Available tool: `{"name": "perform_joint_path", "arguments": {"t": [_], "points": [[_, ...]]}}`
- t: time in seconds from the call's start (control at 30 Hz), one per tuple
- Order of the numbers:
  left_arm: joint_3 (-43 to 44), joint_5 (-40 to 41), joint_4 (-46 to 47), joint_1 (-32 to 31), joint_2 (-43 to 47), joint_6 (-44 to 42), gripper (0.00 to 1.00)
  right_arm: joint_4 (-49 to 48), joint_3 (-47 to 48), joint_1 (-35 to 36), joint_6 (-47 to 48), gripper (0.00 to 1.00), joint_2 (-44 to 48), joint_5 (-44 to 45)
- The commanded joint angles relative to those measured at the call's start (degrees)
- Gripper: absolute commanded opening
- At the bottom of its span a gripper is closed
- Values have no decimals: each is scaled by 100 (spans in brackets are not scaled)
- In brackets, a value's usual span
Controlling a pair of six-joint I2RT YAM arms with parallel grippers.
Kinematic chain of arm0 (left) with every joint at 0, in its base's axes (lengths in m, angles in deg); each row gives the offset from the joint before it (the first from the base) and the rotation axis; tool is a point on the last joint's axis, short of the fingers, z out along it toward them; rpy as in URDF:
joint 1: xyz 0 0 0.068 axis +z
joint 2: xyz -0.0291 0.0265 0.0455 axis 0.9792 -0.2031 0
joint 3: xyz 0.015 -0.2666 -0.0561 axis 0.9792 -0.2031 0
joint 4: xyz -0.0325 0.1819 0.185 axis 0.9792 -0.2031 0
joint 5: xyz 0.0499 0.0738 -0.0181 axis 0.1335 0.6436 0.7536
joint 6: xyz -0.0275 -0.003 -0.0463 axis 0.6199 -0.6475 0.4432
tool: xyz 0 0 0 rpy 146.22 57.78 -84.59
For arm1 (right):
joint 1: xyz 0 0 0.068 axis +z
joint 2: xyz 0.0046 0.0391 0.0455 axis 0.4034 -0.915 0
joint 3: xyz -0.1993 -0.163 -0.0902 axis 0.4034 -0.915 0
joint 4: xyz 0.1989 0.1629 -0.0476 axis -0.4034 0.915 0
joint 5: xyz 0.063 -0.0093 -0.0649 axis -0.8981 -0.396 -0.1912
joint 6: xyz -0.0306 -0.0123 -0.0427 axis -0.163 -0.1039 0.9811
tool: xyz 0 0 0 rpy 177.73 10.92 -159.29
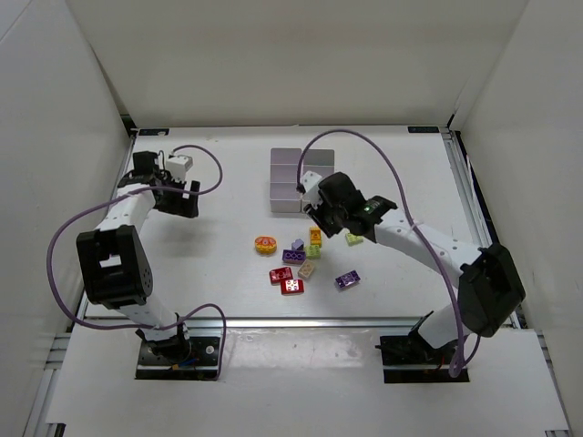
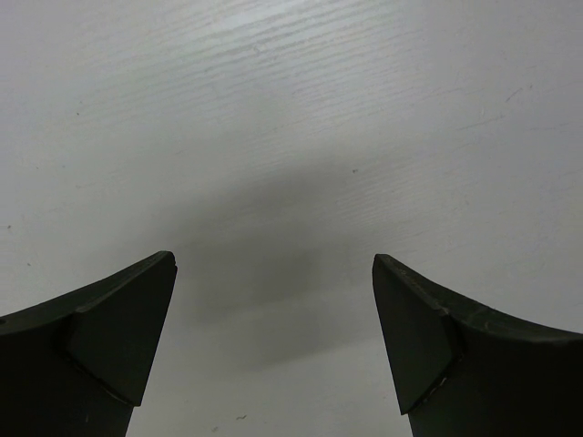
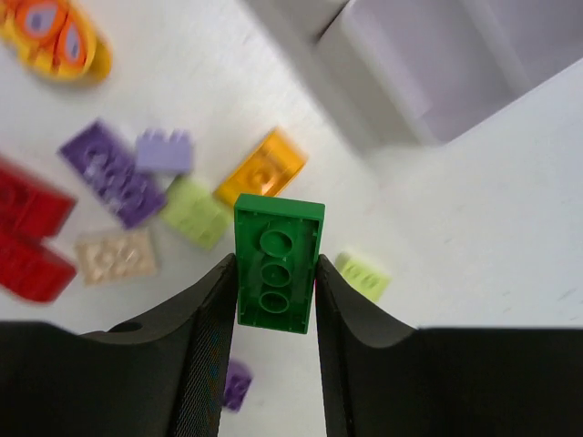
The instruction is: Sort the legos into containers by color
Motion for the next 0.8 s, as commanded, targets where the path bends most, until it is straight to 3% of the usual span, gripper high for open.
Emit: {"name": "perform_joint_path", "arguments": {"t": [0.0, 0.23, 0.5, 0.77], "points": [[379, -174, -4, -3, -9, 139, 99, -988, 488, -232, 782, 16, -160, 574], [722, -271, -21, -38, -185, 341, 99, -2290, 1262, -1006, 133, 2, -984, 758], [845, -218, -57, -64, -316, 315, 99, -2686, 2465, -1454, -210, 3, -1970, 496], [950, -174, -74, -64, -440, 332, 100, -2984, 2916, -1419, -553, 4, -2471, 425]]}}
